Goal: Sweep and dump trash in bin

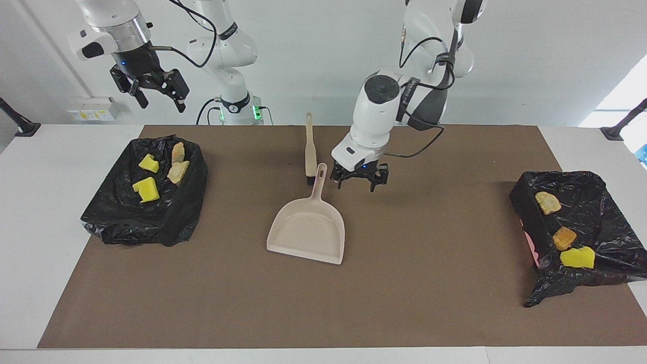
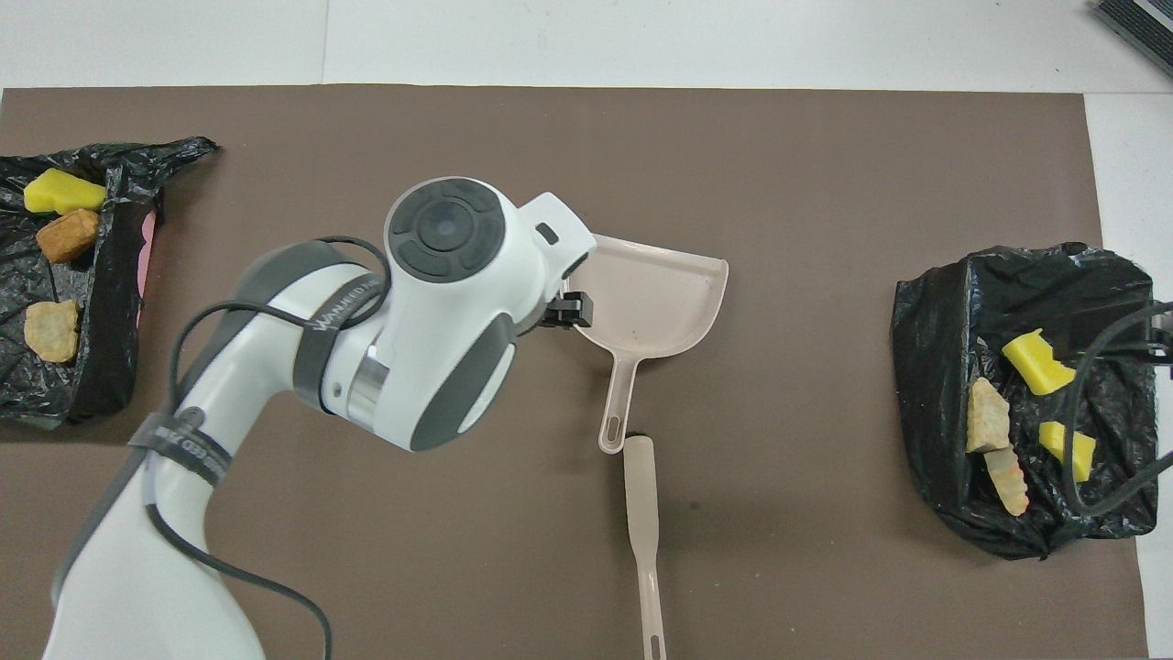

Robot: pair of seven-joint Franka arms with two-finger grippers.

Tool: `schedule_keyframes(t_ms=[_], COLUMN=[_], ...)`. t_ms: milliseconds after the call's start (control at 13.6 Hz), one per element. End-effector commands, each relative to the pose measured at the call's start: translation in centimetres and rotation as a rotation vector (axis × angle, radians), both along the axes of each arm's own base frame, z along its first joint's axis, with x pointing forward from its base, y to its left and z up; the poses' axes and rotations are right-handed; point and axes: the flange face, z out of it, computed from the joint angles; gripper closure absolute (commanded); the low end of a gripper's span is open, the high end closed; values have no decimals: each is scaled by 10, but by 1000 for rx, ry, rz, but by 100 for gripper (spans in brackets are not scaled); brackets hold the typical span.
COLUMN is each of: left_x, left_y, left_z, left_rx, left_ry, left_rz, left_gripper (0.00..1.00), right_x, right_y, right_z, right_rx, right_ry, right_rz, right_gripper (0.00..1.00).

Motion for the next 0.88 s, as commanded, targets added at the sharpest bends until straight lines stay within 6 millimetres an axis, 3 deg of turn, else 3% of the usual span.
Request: schedule_keyframes(t_ms=[0, 368, 810], left_x=[18, 48, 32], left_y=[51, 182, 317], left_z=[20, 69, 128], left_rx=[-2, -3, 1], left_ry=[-9, -49, -56], left_rz=[-13, -83, -70], left_gripper=[0, 0, 0], right_x=[-3, -4, -3], right_y=[-3, -2, 1], right_z=[2, 2, 1], right_rx=[22, 22, 21], right_ry=[-15, -14, -14], right_rz=[27, 28, 33], right_gripper=[0, 0, 0])
